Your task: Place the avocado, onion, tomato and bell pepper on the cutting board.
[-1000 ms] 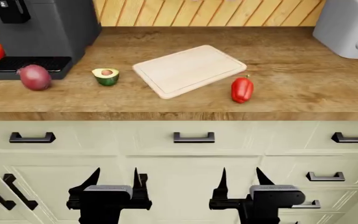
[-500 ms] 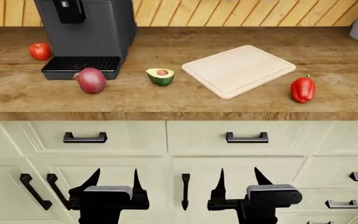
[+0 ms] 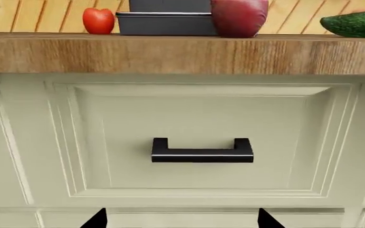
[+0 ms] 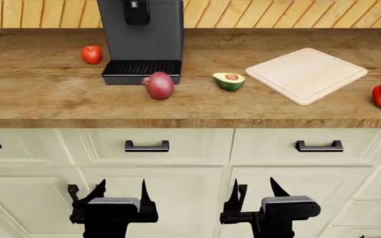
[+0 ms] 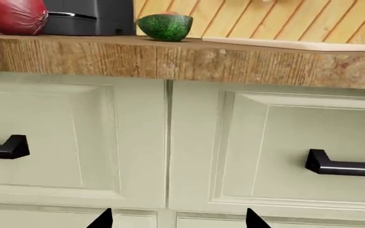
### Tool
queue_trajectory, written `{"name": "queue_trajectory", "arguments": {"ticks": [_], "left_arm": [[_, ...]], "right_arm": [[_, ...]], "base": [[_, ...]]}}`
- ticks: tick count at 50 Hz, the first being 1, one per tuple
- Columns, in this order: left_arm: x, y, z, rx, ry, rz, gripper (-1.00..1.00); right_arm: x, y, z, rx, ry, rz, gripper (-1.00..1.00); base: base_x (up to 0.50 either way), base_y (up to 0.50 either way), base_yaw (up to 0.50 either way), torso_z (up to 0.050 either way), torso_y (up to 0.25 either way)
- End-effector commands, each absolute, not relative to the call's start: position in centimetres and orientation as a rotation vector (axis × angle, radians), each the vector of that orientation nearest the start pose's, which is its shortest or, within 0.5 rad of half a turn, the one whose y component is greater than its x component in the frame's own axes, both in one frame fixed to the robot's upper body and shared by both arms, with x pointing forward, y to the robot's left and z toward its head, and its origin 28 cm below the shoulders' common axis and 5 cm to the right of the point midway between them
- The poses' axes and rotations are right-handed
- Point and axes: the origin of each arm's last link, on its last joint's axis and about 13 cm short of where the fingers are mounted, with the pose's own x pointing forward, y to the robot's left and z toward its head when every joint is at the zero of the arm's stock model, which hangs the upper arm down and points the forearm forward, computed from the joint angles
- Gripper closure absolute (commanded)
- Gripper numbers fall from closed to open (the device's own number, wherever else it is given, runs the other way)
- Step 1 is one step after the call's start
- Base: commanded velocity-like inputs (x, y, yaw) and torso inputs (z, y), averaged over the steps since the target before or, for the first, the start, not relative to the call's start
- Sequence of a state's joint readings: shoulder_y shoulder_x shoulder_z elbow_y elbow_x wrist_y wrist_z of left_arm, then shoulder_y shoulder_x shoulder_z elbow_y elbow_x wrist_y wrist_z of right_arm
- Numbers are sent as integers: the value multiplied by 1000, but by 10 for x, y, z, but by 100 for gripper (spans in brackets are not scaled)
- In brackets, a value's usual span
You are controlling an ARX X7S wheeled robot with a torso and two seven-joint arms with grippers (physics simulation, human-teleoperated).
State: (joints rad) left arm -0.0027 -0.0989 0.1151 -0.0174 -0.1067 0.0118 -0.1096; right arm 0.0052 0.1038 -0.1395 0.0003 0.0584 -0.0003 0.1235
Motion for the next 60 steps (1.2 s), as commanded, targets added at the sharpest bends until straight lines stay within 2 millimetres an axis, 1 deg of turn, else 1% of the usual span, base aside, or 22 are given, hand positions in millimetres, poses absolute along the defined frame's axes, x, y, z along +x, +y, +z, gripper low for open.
{"name": "queue_trajectory", "arguments": {"ticks": [1,28,33,34,36,37,38,60], "left_arm": [[209,206,9,-9,18,-3,-100],[209,205,10,-19,23,-11,-100],[208,205,12,-48,20,-30,-100],[208,205,12,-65,32,-28,-100],[209,204,11,-41,74,-28,-100],[209,204,10,-101,119,-30,-100],[210,204,11,-55,67,-24,-100],[210,204,12,-55,65,-24,-100]], "right_arm": [[209,-94,13,-44,1,19,-100],[210,-92,11,-48,3,30,-100],[210,-92,11,-37,1,25,-100],[210,-92,11,-36,1,25,-100],[209,-92,11,-39,1,30,-100],[210,-92,11,-40,2,32,-100],[210,-92,11,-40,2,32,-100],[210,-92,10,-76,0,36,-100]], "base": [[0,500,0,0,0],[0,500,0,0,0],[0,22,0,0,0],[0,0,0,0,0],[0,0,0,25,0],[0,0,0,50,0],[0,0,0,50,0],[0,0,0,50,0]]}}
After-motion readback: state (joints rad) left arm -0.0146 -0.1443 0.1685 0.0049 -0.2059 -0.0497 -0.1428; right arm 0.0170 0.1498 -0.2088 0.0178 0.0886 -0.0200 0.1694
